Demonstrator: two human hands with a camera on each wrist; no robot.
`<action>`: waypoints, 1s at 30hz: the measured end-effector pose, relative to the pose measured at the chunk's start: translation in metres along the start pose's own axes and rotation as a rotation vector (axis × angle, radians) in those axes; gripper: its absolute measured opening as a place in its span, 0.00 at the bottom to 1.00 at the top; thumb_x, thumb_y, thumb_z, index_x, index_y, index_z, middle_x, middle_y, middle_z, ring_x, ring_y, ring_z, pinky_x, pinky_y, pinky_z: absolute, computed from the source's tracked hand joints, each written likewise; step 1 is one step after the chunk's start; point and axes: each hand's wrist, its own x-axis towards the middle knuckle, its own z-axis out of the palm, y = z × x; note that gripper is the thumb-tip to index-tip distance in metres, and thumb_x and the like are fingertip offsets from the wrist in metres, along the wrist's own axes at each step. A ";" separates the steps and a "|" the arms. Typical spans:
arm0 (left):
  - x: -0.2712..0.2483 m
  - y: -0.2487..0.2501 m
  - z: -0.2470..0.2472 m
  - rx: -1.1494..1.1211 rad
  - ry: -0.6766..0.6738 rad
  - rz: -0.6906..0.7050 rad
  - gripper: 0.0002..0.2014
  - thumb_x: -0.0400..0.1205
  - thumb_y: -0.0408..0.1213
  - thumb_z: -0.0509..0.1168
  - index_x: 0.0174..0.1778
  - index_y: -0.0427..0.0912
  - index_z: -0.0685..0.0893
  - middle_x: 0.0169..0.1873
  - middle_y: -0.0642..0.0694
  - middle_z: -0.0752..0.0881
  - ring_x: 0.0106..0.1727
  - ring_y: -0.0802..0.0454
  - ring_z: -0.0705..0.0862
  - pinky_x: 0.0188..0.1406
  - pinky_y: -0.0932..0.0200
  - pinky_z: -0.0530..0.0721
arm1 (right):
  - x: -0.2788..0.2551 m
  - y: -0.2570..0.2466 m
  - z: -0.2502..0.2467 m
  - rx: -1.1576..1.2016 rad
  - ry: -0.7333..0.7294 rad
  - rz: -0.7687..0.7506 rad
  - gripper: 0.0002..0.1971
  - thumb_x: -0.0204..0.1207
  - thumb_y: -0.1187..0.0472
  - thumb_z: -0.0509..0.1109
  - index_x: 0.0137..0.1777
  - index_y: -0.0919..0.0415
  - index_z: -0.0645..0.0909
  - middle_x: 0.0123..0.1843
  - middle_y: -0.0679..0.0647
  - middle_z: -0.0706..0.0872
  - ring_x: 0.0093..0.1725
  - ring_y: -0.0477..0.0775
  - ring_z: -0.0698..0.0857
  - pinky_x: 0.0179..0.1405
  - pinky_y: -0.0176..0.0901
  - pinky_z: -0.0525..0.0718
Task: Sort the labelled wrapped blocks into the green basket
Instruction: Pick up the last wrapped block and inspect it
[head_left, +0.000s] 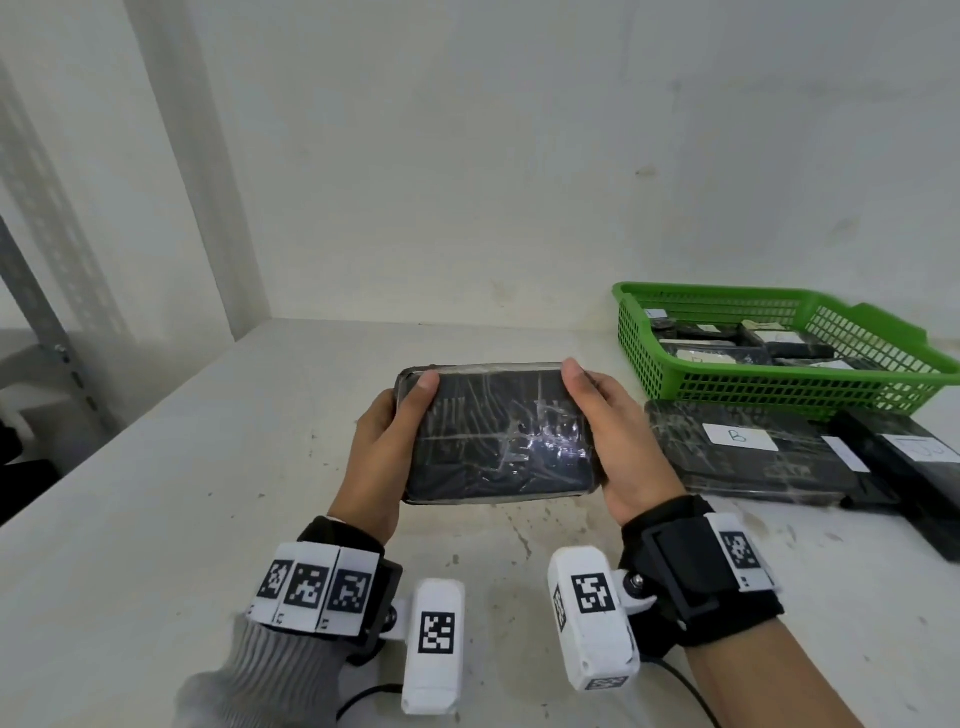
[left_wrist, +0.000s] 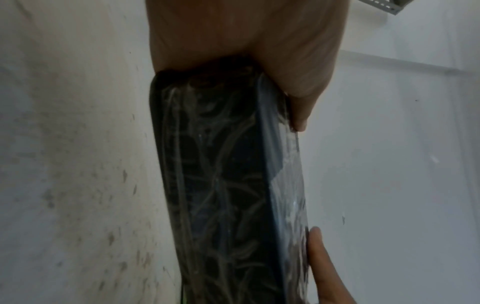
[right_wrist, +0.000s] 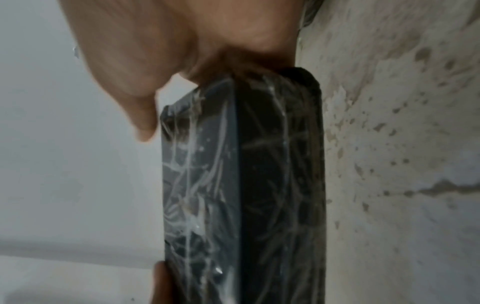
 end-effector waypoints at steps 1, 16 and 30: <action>-0.001 0.000 0.000 0.007 -0.018 -0.007 0.34 0.70 0.63 0.70 0.64 0.39 0.82 0.56 0.43 0.90 0.53 0.50 0.90 0.40 0.62 0.87 | 0.000 0.001 0.000 -0.009 0.027 -0.017 0.39 0.56 0.28 0.77 0.61 0.54 0.84 0.61 0.52 0.89 0.65 0.54 0.86 0.73 0.59 0.78; -0.002 -0.005 -0.003 0.138 -0.188 0.079 0.45 0.55 0.52 0.81 0.69 0.45 0.75 0.59 0.48 0.87 0.54 0.56 0.90 0.43 0.65 0.87 | -0.006 0.000 0.003 -0.121 0.126 -0.023 0.46 0.47 0.31 0.83 0.62 0.59 0.80 0.56 0.53 0.90 0.55 0.51 0.90 0.60 0.53 0.87; 0.002 0.002 -0.012 0.053 -0.256 0.068 0.45 0.56 0.44 0.81 0.71 0.40 0.76 0.60 0.42 0.88 0.58 0.46 0.89 0.45 0.61 0.88 | -0.004 -0.004 -0.003 -0.058 -0.020 -0.010 0.39 0.46 0.51 0.86 0.61 0.58 0.81 0.53 0.52 0.93 0.51 0.50 0.92 0.52 0.46 0.88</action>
